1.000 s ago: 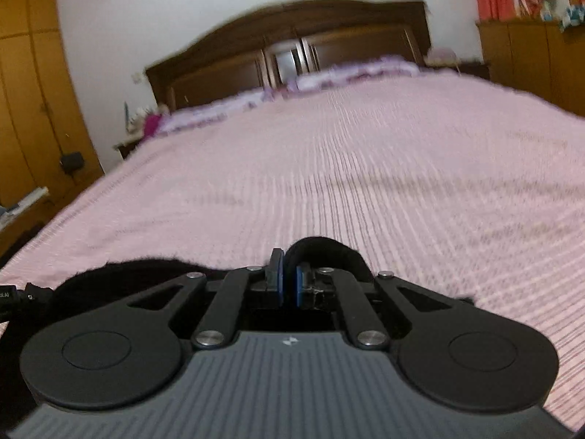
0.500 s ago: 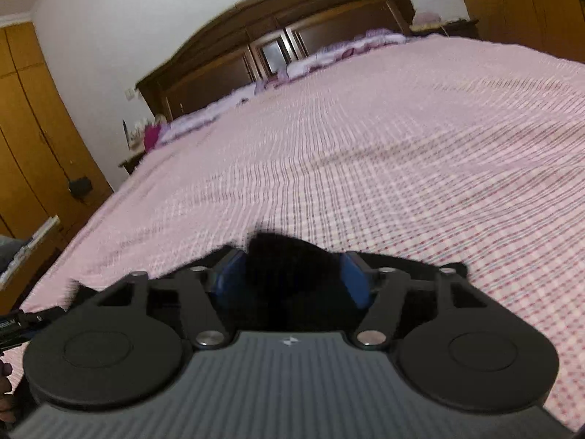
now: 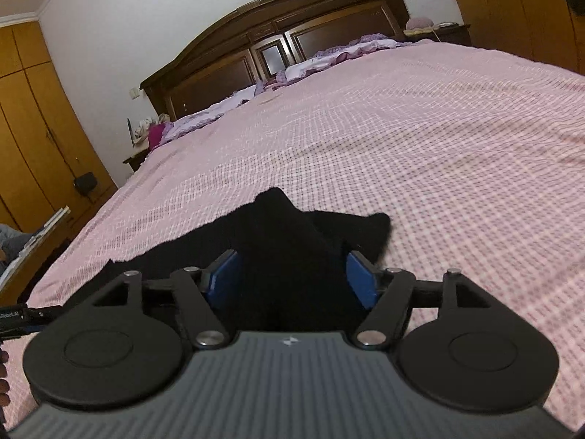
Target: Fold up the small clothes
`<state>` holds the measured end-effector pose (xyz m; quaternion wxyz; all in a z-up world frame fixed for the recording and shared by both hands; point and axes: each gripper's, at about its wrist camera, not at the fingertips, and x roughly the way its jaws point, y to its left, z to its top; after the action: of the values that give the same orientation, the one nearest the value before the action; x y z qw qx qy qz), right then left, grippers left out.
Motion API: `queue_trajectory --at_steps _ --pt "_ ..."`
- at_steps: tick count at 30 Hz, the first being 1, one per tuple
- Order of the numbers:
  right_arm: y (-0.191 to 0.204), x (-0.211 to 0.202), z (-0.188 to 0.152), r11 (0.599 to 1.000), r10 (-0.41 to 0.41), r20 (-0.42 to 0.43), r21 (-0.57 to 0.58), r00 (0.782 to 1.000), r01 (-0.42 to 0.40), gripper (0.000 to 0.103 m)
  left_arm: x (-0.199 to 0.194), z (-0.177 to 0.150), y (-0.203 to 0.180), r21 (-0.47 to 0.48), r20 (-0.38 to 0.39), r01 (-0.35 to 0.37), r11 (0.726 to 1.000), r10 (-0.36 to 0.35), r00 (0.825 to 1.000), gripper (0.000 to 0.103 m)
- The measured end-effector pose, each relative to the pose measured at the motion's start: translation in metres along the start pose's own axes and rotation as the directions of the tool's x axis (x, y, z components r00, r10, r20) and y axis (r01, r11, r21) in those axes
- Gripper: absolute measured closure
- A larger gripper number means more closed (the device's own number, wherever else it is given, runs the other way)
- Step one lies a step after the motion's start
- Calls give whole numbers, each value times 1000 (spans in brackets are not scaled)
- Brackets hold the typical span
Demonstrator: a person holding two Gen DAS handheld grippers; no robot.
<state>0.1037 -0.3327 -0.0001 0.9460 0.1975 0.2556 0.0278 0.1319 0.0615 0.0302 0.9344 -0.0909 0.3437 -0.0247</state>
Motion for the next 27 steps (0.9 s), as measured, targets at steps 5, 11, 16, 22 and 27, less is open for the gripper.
queue_trajectory --at_steps 5,11,16,22,27 --pt "-10 -21 -7 999 -43 -2 21 999 43 26 -18 -16 -1 23 -68 45 999 -43 997 37" --pt "-30 -41 -25 990 -74 -19 115 997 76 25 -35 -42 -9 61 -109 56 997 -49 993 36" --pt "-42 -49 -38 984 -44 -54 168 998 53 12 -44 -54 -11 53 -115 45 998 -39 993 0" --pt "-35 -42 -50 990 15 -91 138 996 -2 4 -51 -63 -10 40 -131 19 999 -14 991 0" --pt "-28 -33 -54 976 132 -99 189 986 -112 3 -52 -69 -8 33 -166 1 999 5 986 0"
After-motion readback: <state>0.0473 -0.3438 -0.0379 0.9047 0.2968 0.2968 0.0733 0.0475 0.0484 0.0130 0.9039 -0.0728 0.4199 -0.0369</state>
